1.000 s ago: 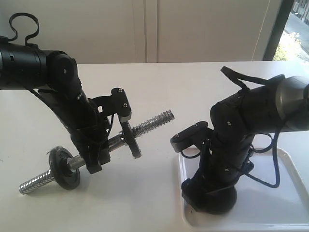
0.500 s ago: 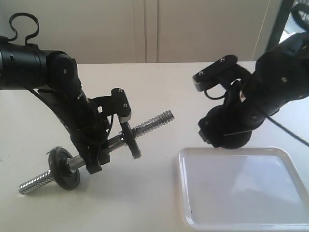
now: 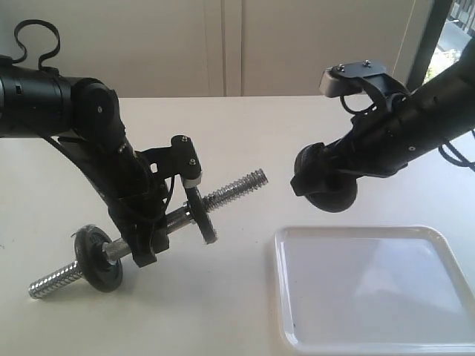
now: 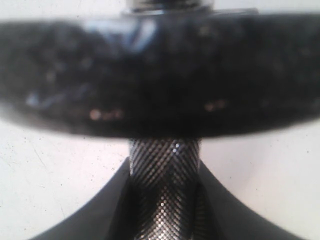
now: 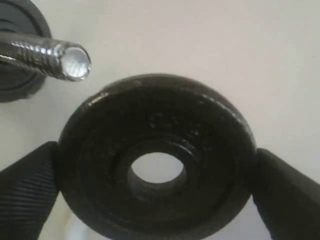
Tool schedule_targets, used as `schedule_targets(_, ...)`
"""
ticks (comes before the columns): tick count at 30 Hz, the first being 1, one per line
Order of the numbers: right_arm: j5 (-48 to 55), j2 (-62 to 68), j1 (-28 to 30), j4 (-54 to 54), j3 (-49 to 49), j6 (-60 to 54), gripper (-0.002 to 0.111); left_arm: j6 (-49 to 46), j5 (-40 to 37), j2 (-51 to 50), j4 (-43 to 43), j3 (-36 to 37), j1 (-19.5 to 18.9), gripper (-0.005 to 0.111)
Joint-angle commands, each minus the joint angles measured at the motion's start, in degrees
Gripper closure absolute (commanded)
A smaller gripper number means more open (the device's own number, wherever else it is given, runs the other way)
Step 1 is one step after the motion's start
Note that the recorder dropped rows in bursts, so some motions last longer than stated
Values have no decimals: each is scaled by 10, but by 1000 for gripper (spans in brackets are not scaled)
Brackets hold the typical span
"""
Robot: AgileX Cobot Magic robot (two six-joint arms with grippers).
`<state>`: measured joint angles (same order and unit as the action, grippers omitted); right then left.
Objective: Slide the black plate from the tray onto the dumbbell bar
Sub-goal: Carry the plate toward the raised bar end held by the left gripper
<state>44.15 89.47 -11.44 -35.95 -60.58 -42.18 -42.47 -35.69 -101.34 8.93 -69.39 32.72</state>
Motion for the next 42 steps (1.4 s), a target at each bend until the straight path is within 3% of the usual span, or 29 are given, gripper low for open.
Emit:
schedule_targets(1,51,35,50,-150,-27,-111,108,5,1,38,25,-13,0,107)
schedule_targets(9,258,158,110,-404,-71,-242,108,5,0,38,25,-13,0,107)
schedule_targets(11,258,193,114,-432,-87,-247,108,5,-3,38,25,-13,0,107)
schedule_targets(19,258,250,114,-460,-102,-228,108,5,-8,38,25,-13,0,107)
schedule_targets(42,258,251,68,-469,-102,-217,108,5,-8,38,25,-13,0,107)
